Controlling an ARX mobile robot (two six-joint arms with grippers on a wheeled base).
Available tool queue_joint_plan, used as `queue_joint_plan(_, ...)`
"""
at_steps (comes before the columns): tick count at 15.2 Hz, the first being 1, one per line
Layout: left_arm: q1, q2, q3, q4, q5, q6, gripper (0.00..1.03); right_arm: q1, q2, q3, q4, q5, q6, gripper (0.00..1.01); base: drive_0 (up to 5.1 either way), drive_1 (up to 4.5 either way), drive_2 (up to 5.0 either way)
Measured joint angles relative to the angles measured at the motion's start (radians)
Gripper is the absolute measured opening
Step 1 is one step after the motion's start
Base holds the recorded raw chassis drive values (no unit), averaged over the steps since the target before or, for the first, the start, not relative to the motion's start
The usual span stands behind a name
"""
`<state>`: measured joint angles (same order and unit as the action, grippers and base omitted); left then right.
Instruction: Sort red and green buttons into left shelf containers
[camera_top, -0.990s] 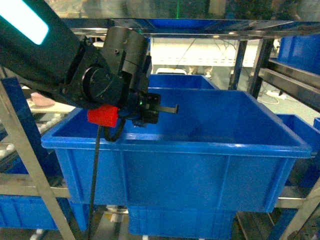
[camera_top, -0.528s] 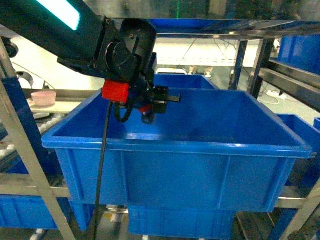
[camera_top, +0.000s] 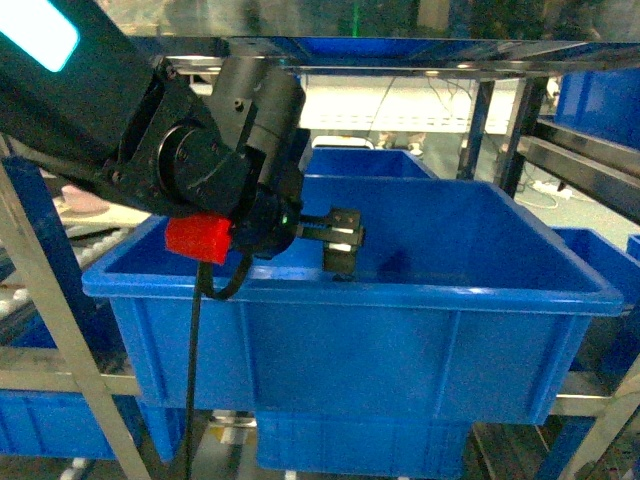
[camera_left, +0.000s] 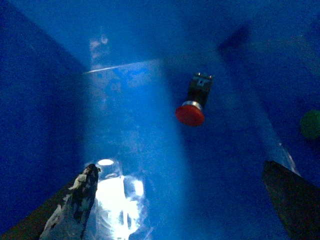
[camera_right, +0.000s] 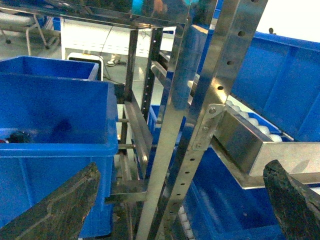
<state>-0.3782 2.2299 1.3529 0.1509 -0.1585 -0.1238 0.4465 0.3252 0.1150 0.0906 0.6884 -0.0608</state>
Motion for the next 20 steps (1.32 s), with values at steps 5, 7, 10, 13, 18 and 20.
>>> queue_joint_plan(5,0.015,-0.182,-0.256,0.263,0.019,-0.006,0.98,0.000,0.000,0.000,0.000,0.000,0.000,0.98,0.0,0.00,0.0)
queue_joint_plan(7,0.021,-0.278,-0.397,0.380,0.053,0.020,0.98,0.000,0.000,0.000,0.000,0.000,0.000,0.98,0.0,0.00,0.0)
queue_joint_plan(10,0.031,-0.463,-0.621,0.502,0.047,0.022,0.98,0.000,0.000,0.000,0.000,0.000,0.000,0.98,0.0,0.00,0.0)
queue_joint_plan(13,0.036,-0.725,-0.819,0.603,-0.092,-0.009,0.98,0.000,0.000,0.000,0.000,0.000,0.000,0.98,0.0,0.00,0.0)
queue_joint_plan(18,0.015,-0.883,-0.885,0.653,-0.326,0.002,0.97,0.000,0.000,0.000,0.001,0.000,0.000,0.98,0.0,0.00,0.0)
queue_joint_plan(20,0.085,-0.948,-1.012,0.775,-0.144,0.079,0.72,-0.102,-0.192,-0.061,-0.052,-0.274,0.035,0.76,0.0,0.00,0.0)
